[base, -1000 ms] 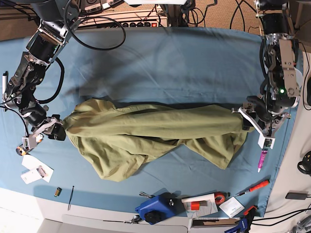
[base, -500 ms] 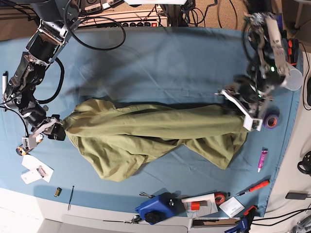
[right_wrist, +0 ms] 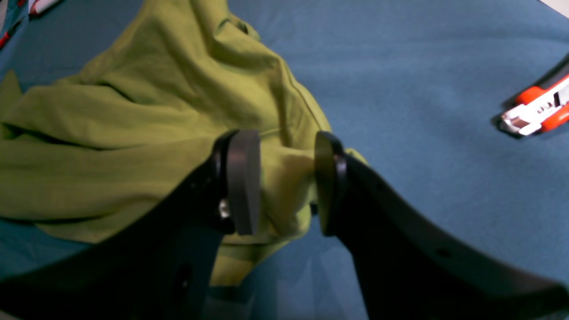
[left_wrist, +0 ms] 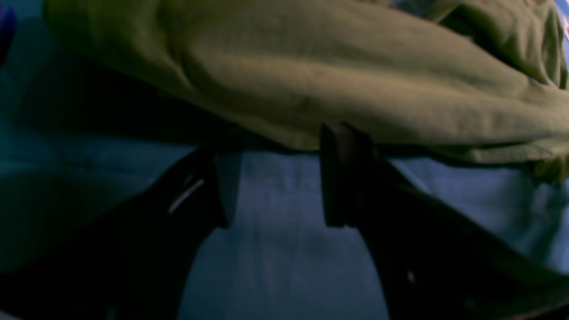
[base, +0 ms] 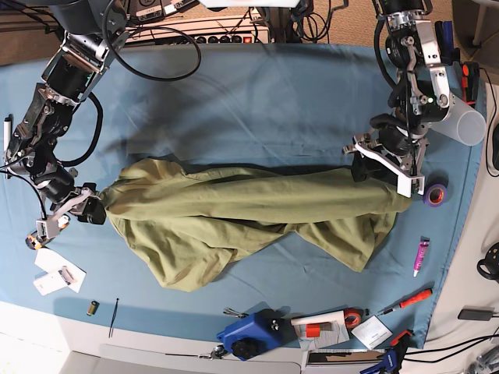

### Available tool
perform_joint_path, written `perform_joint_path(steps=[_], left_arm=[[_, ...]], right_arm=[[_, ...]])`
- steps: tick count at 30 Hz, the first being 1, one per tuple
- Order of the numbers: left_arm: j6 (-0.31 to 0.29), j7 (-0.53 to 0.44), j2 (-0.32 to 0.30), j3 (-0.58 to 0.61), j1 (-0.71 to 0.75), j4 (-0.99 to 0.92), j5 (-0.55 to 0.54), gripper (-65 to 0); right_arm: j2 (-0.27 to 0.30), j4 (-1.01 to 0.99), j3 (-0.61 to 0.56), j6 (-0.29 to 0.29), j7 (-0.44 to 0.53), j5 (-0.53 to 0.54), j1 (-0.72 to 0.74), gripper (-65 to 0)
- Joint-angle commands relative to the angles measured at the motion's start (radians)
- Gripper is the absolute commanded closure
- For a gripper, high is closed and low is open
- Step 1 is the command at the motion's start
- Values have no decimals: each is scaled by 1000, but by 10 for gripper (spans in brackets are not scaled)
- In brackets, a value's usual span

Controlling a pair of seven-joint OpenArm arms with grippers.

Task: Layout the t-shirt on the table in an organized manner, then fold the t-shirt properly
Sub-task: 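Release the shirt with the left gripper and regrasp nearby, then lift the shirt end with the left gripper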

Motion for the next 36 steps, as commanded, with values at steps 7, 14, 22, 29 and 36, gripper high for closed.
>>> perform_joint_path(steps=[7,14,22,29,36], left_arm=[[-12,-45,2,-2,-30,-78,-66,-296],[-62,-61,39,-56,-51,-180,-125,-296],[-151,-95,63,-146,-116,-260,-182,-295],[-174,-83,64,-142,-171,-379,-192,-284],[-176,16,64,-159,-171,-379,-277,-12]], right_arm=[[18,17,2,-2,19,21,23,-213],[18,17,2,-1,13,22,23,-213],[18,17,2,-1,10,23,23,-213],[18,17,2,-1,11,25,23,-213],[18,17,2,-1,12,25,23,-213]])
